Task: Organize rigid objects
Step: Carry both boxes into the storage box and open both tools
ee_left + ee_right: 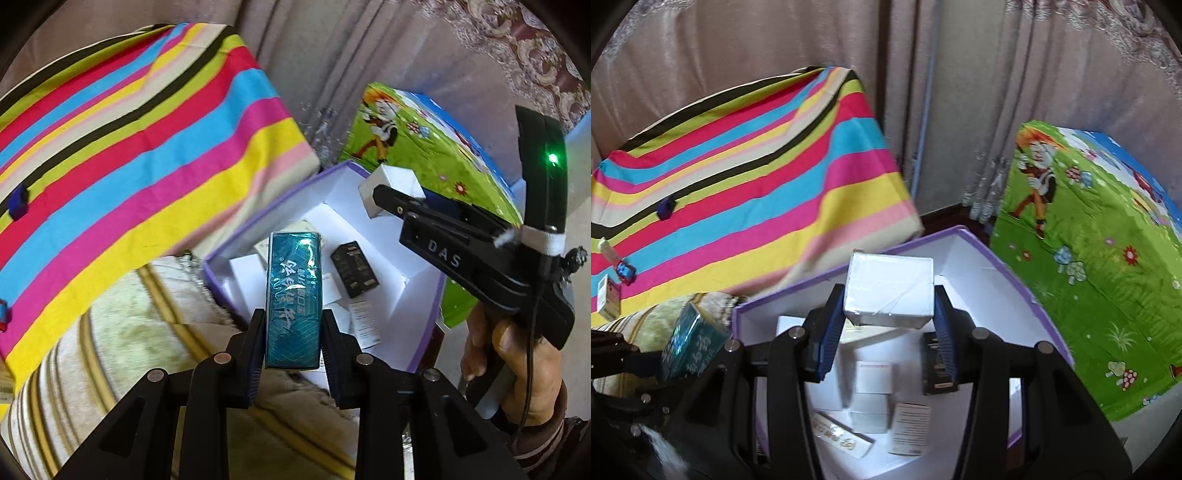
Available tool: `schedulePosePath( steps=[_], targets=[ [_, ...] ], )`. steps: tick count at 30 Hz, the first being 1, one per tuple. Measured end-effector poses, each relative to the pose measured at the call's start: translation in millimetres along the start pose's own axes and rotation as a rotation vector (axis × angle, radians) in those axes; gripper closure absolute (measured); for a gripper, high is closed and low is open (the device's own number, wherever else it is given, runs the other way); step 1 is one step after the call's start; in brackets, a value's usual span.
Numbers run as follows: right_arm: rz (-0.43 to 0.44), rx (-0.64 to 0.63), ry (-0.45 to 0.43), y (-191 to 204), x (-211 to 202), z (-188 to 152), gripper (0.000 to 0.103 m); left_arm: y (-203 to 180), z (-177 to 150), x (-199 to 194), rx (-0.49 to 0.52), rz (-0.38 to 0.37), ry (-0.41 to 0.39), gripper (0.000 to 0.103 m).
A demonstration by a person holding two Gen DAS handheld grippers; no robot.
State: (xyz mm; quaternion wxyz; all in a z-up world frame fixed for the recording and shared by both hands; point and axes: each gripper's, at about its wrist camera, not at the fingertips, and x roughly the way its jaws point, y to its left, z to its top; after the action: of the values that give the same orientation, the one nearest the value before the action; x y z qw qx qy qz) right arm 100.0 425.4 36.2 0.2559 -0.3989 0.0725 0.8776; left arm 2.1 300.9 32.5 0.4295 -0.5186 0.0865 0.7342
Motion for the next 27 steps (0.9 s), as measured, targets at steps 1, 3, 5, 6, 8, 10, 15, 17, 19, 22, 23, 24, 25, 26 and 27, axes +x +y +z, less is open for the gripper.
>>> schedulePosePath(
  steps=[1,3,5,6,8,10,15,17,19,22,23,24,25,26,27],
  targets=[
    [-0.010,0.004,0.000,-2.6,0.3,0.0,0.053,-3.5,0.4,2.0,0.008,-0.008,0.003,0.073],
    [-0.040,0.010,0.000,-9.2,0.3,-0.4,0.053,-11.5,2.1,6.5,0.028,-0.027,0.010,0.073],
    [-0.061,0.023,0.002,-15.9,0.9,0.1,0.053,-18.6,3.6,9.6,0.042,-0.057,0.017,0.073],
    [-0.071,0.034,0.004,-19.9,1.0,0.2,0.053,-21.1,4.1,11.0,0.047,-0.071,0.021,0.073],
    [-0.082,0.047,0.006,-26.2,1.2,-0.1,0.053,-25.7,3.2,13.2,0.061,-0.094,0.029,0.072],
    [-0.092,0.055,0.006,-30.4,1.8,0.4,0.053,-28.6,2.0,13.6,0.076,-0.101,0.031,0.065],
    [-0.070,0.095,0.003,-36.2,0.3,-0.9,0.039,-25.2,4.0,3.0,0.065,-0.073,-0.014,0.037],
    [-0.060,0.085,-0.006,-32.7,-1.0,-0.3,0.035,-21.8,2.0,-0.7,0.055,-0.064,-0.024,0.037],
    [-0.043,0.078,-0.013,-28.5,-2.6,0.6,0.033,-18.7,2.2,-2.2,0.046,-0.049,-0.029,0.037],
    [0.001,0.076,-0.013,-23.3,-3.1,1.2,0.030,-10.1,1.0,-7.3,0.023,-0.019,-0.043,0.037],
    [0.014,0.073,-0.011,-20.3,-3.4,1.2,0.030,-5.1,-0.2,-10.2,0.011,-0.015,-0.052,0.037],
    [0.020,0.069,-0.010,-17.0,-3.9,0.8,0.029,-1.1,-0.4,-12.3,0.001,-0.008,-0.059,0.037],
    [0.026,0.067,-0.009,-14.4,-4.1,0.6,0.029,4.6,-1.4,-16.2,-0.013,0.011,-0.071,0.037],
    [0.038,0.063,-0.007,-10.6,-4.5,0.7,0.029,7.9,-2.5,-18.8,-0.022,0.018,-0.081,0.037],
    [0.049,0.059,-0.005,-8.6,-3.9,1.3,0.029,14.1,-3.5,-22.9,-0.038,0.019,-0.092,0.037]
  ],
)
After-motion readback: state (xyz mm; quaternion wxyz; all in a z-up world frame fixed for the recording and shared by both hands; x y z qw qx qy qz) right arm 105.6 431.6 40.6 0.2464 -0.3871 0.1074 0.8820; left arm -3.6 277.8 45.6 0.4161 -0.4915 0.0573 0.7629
